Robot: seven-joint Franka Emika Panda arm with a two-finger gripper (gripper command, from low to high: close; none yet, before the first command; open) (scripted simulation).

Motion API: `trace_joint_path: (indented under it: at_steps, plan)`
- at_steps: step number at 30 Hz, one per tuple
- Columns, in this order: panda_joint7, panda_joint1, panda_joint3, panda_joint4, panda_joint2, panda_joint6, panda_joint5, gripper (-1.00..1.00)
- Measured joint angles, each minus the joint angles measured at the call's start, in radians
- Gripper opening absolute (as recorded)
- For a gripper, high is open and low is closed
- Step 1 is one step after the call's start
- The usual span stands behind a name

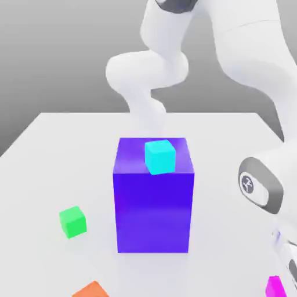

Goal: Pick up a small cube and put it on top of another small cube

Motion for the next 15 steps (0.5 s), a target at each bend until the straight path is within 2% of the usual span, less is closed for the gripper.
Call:
trace_joint_path:
  at_steps: [2,7,15]
  plan:
    - [0.000,0.001,0.000,-0.001,-0.005,-0.003,-0.001,-1.00]
    - [-0.009,0.001,0.002,-0.019,-0.156,-0.095,-0.001,-1.00]
    - [-0.068,-0.160,-0.169,-0.196,-0.420,-0.086,-0.043,-1.00]
